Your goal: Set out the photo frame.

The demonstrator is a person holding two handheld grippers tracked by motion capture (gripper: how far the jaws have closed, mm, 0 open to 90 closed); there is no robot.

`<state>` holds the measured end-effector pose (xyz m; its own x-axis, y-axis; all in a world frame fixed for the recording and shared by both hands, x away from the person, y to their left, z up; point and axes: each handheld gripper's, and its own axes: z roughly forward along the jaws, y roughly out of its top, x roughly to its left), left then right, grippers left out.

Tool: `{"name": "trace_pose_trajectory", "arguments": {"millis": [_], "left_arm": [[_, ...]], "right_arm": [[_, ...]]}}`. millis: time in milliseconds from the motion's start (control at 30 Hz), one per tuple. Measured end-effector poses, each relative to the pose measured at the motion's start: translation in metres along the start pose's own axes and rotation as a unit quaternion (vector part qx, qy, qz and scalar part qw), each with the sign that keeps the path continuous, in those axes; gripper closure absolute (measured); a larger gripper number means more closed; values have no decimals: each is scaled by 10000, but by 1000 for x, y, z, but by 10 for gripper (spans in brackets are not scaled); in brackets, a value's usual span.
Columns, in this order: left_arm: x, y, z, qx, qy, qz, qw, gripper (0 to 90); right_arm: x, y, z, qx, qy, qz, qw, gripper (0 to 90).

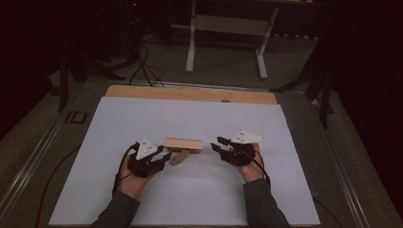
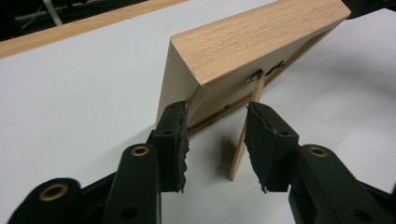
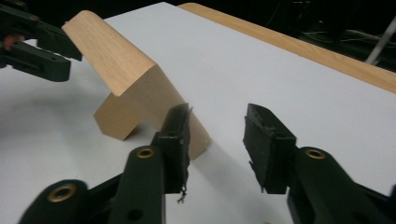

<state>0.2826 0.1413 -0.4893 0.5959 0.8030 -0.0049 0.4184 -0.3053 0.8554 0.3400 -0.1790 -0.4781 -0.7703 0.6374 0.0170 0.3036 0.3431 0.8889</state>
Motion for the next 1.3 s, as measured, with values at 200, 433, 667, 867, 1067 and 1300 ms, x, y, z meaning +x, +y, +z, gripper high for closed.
{"name": "trace_pose_trajectory", "arguments": {"millis": [200, 433, 667, 867, 1067, 1300], "left_arm": [[-2, -2, -2, -26, 95, 38, 9999, 638], [-8, -4, 0, 11, 107, 104, 9999, 683], [-11, -3, 6, 53, 86, 126, 9999, 750], [-9, -2, 10, 75, 134, 75, 9999, 856], [-8, 0, 15, 74, 160, 77, 9998, 893], [-7, 2, 18, 94, 169, 78, 9998, 892]], "right_arm": [[1, 3, 7, 24, -176, 9, 9998, 704], [1, 4, 17, 27, -255, 88, 9996, 786], [0, 3, 31, 53, -198, 227, 9995, 874], [1, 2, 42, 103, -145, 327, 9993, 893], [1, 5, 47, 129, -119, 308, 9994, 894], [4, 10, 53, 109, 24, 378, 9992, 894]]}}
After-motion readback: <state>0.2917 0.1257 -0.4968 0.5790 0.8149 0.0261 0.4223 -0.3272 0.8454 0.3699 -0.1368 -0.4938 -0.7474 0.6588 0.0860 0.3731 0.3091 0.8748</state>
